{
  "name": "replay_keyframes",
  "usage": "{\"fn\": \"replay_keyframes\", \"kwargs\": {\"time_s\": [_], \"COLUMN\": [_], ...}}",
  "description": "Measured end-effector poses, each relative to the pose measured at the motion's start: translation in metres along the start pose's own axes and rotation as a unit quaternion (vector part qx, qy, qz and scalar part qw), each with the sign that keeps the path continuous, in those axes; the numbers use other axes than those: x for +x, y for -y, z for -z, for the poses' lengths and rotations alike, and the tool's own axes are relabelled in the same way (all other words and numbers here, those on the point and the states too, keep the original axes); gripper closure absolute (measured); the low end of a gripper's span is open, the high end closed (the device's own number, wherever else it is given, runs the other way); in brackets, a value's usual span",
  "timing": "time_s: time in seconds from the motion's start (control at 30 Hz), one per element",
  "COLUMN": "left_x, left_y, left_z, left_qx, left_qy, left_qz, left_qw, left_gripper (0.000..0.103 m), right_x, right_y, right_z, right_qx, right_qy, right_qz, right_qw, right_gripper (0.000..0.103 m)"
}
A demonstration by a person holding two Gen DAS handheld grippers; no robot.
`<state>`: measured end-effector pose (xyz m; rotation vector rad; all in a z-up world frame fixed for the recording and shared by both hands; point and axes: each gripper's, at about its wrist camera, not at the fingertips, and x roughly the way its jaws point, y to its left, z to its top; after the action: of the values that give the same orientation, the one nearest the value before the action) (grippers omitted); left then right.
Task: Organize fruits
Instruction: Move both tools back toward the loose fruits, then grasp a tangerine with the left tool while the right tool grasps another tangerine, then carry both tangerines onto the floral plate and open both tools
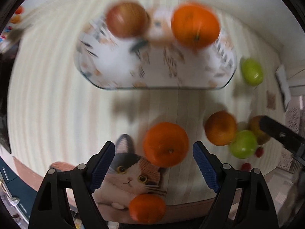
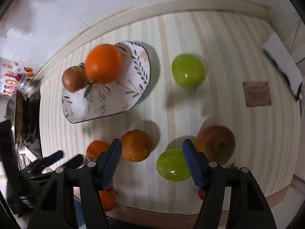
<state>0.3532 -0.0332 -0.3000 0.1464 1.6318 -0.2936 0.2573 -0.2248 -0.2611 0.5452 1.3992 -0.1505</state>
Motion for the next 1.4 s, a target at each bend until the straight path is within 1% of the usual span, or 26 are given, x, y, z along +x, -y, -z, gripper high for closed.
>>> {"fn": "replay_keyframes", "kwargs": {"time_s": [0.03,0.1,0.13,0.17,0.2,0.3,0.37,0.43,0.47,0.53,0.6,0.67,0.77,0.9,0.97,1.0,1.03,1.1,1.13,1.27,1.33,1.4], "left_x": [0.009,0.028,0.034,0.035,0.034,0.029,0.025,0.022,0.023,0.03,0.031,0.032,0.029,0.029,0.027,0.018,0.011,-0.016,-0.026,-0.068,-0.082,-0.088], "left_y": [0.002,0.005,0.005,0.004,0.005,0.003,-0.006,-0.018,-0.023,-0.029,-0.029,-0.026,-0.026,-0.022,-0.019,-0.019,-0.016,-0.025,-0.03,-0.035,-0.043,-0.056], "left_z": [-0.002,-0.004,-0.004,-0.003,-0.002,0.003,0.008,0.011,0.012,0.014,0.013,0.014,0.013,0.016,0.017,0.006,0.008,0.012,0.007,-0.006,-0.022,-0.043], "left_qx": [0.002,0.0,-0.007,-0.015,-0.018,-0.012,-0.009,-0.019,-0.023,-0.037,-0.042,-0.04,-0.039,-0.036,-0.035,-0.037,-0.038,-0.039,-0.041,-0.04,-0.042,-0.042], "left_qy": [-0.01,-0.038,-0.046,-0.046,-0.04,-0.026,-0.022,-0.019,-0.021,-0.03,-0.027,-0.024,-0.017,-0.011,-0.007,-0.003,0.002,0.015,0.022,0.055,0.066,0.072], "left_qz": [0.003,0.019,0.038,0.046,0.044,0.021,0.007,-0.003,-0.004,0.005,0.007,0.006,0.005,0.003,0.002,0.005,0.009,0.024,0.03,0.048,0.044,0.033], "left_qw": [0.9999,0.9991,0.9982,0.9978,0.9981,0.9994,0.9997,0.9996,0.9995,0.9989,0.9988,0.9989,0.9991,0.9993,0.9994,0.9993,0.9992,0.9988,0.9985,0.9965,0.996,0.9959], "left_gripper": [0.02,0.028,0.041,0.041,0.041,0.041,0.041,0.041,0.041,0.041,0.04,0.041,0.041,0.041,0.041,0.041,0.041,0.041,0.041,0.041,0.041,0.041], "right_x": [0.004,0.013,0.017,0.022,0.027,0.041,0.05,0.062,0.067,0.08,0.092,0.097,0.099,0.098,0.097,0.095,0.094,0.085,0.08,0.052,0.043,0.04], "right_y": [0.0,-0.002,-0.004,-0.006,-0.009,-0.018,-0.027,-0.038,-0.042,-0.05,-0.056,-0.06,-0.062,-0.061,-0.063,-0.064,-0.063,-0.067,-0.069,-0.085,-0.099,-0.114], "right_z": [0.0,-0.001,-0.002,-0.003,-0.004,-0.007,-0.008,-0.008,-0.007,-0.006,-0.004,-0.002,-0.001,0.001,0.003,0.006,0.01,0.012,0.013,0.005,-0.003,-0.013], "right_qx": [0.002,0.0,-0.001,-0.003,-0.004,-0.011,-0.025,-0.041,-0.048,-0.062,-0.072,-0.079,-0.089,-0.092,-0.098,-0.096,-0.094,-0.088,-0.086,-0.084,-0.093,-0.102], "right_qy": [-0.004,-0.012,-0.014,-0.018,-0.023,-0.038,-0.051,-0.064,-0.071,-0.085,-0.096,-0.096,-0.084,-0.075,-0.07,-0.068,-0.067,-0.063,-0.059,-0.033,-0.016,-0.008], "right_qz": [-0.002,-0.004,-0.003,-0.003,-0.004,-0.004,0.0,0.008,0.013,0.027,0.037,0.046,0.061,0.056,0.06,0.057,0.052,0.036,0.028,-0.01,-0.02,-0.023], "right_qw": [1.0,1.0,1.0,1.0,1.0,0.999,0.998,0.997,0.996,0.994,0.992,0.991,0.991,0.991,0.991,0.991,0.992,0.993,0.994,0.996,0.995,0.994], "right_gripper": [0.034,0.034,0.034,0.034,0.034,0.034,0.034,0.034,0.034,0.034,0.034,0.036,0.044,0.044,0.044,0.044,0.044,0.044,0.044,0.044,0.044,0.044]}}
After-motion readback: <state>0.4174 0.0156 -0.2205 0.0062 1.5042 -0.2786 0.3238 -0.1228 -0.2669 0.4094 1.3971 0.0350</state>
